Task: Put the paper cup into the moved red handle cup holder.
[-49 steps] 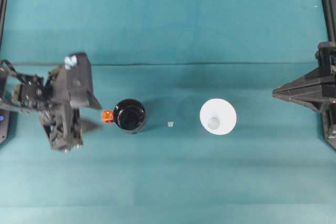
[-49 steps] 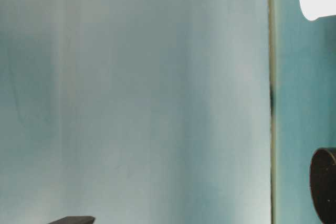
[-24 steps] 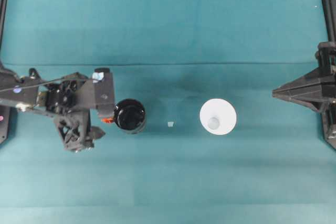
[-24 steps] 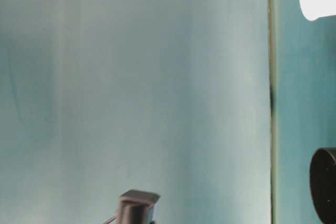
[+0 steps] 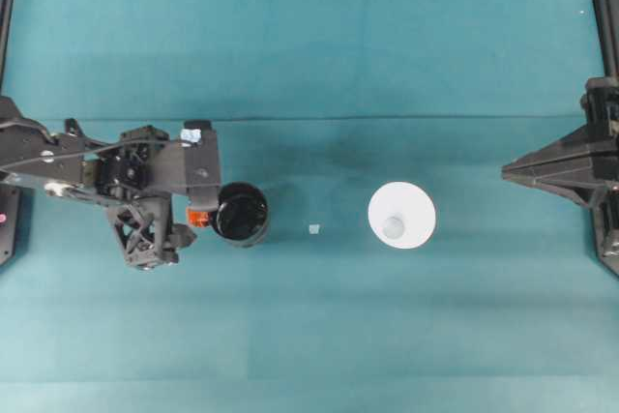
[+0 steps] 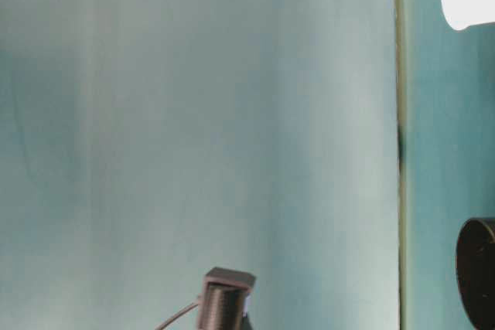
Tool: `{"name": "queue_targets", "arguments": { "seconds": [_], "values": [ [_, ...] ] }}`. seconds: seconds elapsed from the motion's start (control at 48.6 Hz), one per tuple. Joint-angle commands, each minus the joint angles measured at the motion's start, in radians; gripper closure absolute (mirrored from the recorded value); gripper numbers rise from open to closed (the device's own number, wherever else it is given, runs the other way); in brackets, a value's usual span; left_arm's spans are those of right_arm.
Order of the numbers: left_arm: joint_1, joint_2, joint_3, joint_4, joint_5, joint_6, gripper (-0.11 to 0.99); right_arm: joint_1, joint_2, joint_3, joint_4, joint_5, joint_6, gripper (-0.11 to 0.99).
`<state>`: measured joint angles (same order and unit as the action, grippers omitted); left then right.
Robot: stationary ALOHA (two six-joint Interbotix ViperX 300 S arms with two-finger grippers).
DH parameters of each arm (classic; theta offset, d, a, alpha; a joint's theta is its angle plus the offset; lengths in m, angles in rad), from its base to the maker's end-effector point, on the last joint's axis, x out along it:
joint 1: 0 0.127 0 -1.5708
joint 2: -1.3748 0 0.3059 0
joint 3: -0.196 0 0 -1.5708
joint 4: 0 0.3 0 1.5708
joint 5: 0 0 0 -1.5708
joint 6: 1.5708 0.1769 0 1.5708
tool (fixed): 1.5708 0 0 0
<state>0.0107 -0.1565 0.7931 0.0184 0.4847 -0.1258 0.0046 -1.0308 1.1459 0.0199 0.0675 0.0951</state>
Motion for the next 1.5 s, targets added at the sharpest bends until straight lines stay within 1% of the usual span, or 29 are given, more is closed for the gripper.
{"name": "queue_targets", "arguments": {
  "seconds": [0.0, 0.123, 0.452, 0.576, 0.74, 0.946, 1.028, 1.11, 1.192, 1.254, 1.295, 1.336, 1.419, 1.48],
  "values": [
    [0.0, 0.012, -0.02, 0.003, -0.029, 0.002, -0.03, -0.006, 0.006, -0.02, 0.003, -0.005, 0.009, 0.97],
    [0.0, 0.034, -0.026, 0.003, -0.044, 0.003, -0.03, -0.008, 0.005, -0.018, 0.003, -0.003, 0.009, 0.97],
    [0.0, 0.077, -0.028, 0.003, -0.044, 0.002, -0.03, -0.008, 0.005, -0.018, 0.003, -0.005, 0.009, 0.97],
    [0.0, 0.077, -0.026, 0.003, -0.044, 0.002, -0.03, -0.008, 0.005, -0.017, 0.003, -0.005, 0.009, 0.97],
    [-0.005, 0.078, -0.023, 0.003, -0.044, 0.002, -0.03, -0.008, 0.006, -0.017, 0.003, -0.005, 0.009, 0.97],
    [-0.005, 0.078, -0.021, 0.003, -0.044, 0.002, -0.02, -0.008, 0.006, -0.017, 0.003, -0.003, 0.009, 0.97],
    [-0.006, 0.077, -0.02, 0.003, -0.044, 0.002, 0.0, -0.008, 0.006, -0.017, 0.003, -0.003, 0.009, 0.97],
    [-0.008, 0.077, -0.018, 0.003, -0.044, 0.002, 0.07, -0.008, 0.006, -0.018, 0.003, -0.005, 0.009, 0.97],
    [-0.012, 0.077, -0.02, 0.003, -0.048, 0.005, 0.24, -0.008, 0.006, -0.017, 0.003, -0.005, 0.009, 0.97],
    [-0.023, 0.077, -0.018, 0.003, -0.052, 0.009, 0.4, -0.008, 0.006, -0.017, 0.003, -0.005, 0.009, 0.97],
    [-0.037, 0.078, -0.018, 0.003, -0.055, 0.012, 0.51, -0.008, 0.006, -0.017, 0.003, -0.005, 0.009, 0.97],
    [-0.046, 0.078, -0.017, 0.003, -0.058, 0.015, 0.6, -0.008, 0.006, -0.017, 0.003, -0.003, 0.009, 0.97],
    [-0.064, 0.077, -0.015, 0.003, -0.06, 0.025, 0.6, -0.006, 0.005, -0.017, 0.003, -0.005, 0.009, 0.97],
    [-0.072, 0.078, -0.015, 0.003, -0.06, 0.025, 0.6, -0.008, 0.006, -0.017, 0.003, -0.005, 0.009, 0.97]
  ]
}}
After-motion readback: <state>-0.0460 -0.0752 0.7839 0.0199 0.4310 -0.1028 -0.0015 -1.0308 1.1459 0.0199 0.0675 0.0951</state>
